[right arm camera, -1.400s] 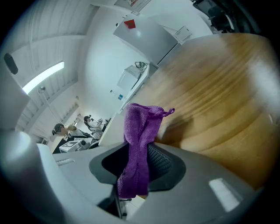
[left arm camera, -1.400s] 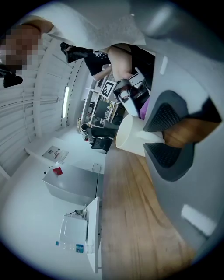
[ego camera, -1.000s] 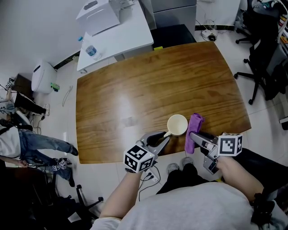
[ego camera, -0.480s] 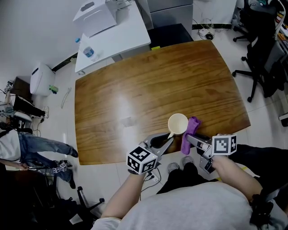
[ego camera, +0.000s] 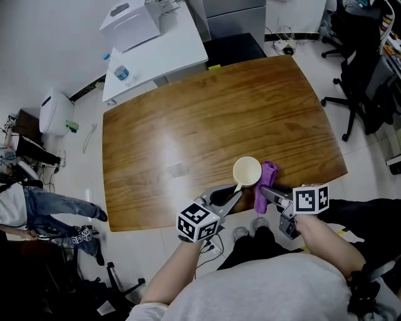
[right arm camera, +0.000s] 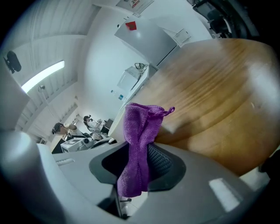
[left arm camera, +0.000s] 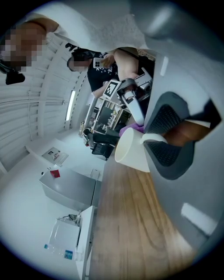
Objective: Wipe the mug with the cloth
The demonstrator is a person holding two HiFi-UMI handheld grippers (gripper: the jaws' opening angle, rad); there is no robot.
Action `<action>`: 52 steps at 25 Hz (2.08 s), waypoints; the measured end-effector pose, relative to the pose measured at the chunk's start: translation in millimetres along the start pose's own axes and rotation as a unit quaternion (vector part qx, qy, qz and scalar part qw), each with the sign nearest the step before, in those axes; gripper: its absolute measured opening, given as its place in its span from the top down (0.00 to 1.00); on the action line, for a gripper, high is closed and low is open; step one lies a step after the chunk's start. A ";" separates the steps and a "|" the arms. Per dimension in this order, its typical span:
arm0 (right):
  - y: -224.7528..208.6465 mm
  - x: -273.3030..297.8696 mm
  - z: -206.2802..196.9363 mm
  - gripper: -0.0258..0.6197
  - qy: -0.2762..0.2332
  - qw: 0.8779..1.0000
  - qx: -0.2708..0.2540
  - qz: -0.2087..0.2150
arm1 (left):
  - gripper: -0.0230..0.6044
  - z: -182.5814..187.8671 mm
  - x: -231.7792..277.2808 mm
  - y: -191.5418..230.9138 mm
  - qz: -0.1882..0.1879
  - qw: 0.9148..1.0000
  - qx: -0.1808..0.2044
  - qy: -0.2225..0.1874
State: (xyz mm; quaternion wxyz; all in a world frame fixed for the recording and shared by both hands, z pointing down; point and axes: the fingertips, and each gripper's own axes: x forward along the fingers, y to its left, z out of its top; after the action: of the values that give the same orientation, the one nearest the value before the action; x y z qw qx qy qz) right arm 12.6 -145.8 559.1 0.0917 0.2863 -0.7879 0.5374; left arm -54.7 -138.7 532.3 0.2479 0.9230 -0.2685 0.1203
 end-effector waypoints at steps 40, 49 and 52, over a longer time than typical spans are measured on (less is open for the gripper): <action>90.1 -116.5 -69.7 0.76 -0.020 0.964 -0.261 0.051 | 0.89 -12.3 -60.6 -139.5 0.005 0.997 0.021 -0.069; 135.6 -265.4 -216.8 0.76 -0.003 0.912 -0.397 0.102 | 0.96 -56.2 -90.8 -349.8 0.022 0.990 0.045 -0.130; 151.2 -305.2 -249.1 0.76 0.000 0.908 -0.404 0.110 | 0.96 -66.0 -101.1 -405.5 0.024 0.991 0.058 -0.118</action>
State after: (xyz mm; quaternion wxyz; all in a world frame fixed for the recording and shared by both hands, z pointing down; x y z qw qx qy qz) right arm 138.9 224.9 402.1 0.1398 0.1366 -0.9640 0.1800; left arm 81.0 237.1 393.0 0.1575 0.9371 -0.3100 0.0320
